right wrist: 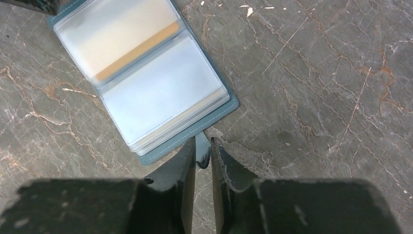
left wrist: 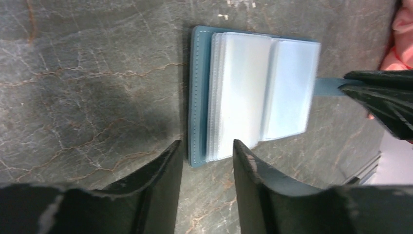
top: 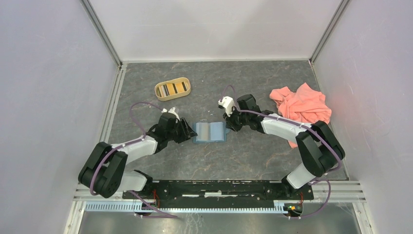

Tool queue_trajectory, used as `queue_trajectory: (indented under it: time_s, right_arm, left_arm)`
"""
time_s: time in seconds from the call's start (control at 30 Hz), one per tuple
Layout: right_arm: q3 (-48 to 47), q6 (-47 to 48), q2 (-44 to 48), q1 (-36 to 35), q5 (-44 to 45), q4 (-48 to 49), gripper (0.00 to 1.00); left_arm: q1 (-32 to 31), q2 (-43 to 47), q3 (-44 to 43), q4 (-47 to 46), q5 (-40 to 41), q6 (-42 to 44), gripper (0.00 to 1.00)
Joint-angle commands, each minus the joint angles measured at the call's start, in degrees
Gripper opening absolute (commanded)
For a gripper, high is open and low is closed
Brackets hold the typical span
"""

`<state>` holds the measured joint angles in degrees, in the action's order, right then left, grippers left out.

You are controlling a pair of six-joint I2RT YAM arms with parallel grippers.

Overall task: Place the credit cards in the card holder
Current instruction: Open the card holder at the center of the board.

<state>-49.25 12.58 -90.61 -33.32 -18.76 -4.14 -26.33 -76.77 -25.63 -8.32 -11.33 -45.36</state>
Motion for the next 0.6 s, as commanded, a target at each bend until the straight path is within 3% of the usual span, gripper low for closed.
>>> queue_trajectory:
  time_s: [0.0,0.1,0.3,0.43,0.57]
  right_arm:
    - [-1.67,3.15,1.82,0.64,-2.21,-0.59,0.27]
    - [-2.26,4.75,2.73,1.2,-3.38,-1.17,0.35]
    - [-3.91,11.09,5.09,2.61,-10.68,-4.41,0.46]
    - [-3.66,13.62,6.73,3.2,-16.3,-4.99,0.47]
    - [-3.24,13.14,6.2,4.34,-24.11,-4.86,0.47]
  left_arm:
    - [0.22,5.92,-1.88,-1.03,-1.76,2.44,0.54]
    - [0.17,10.19,-2.84,0.74,-1.55,5.35,0.64]
    - [0.22,14.76,-3.14,-2.1,-2.77,7.37,0.99]
    - [0.38,13.25,-3.11,-5.43,-4.18,5.06,1.0]
    - [0.32,9.58,-2.69,-11.54,-10.73,2.98,0.96]
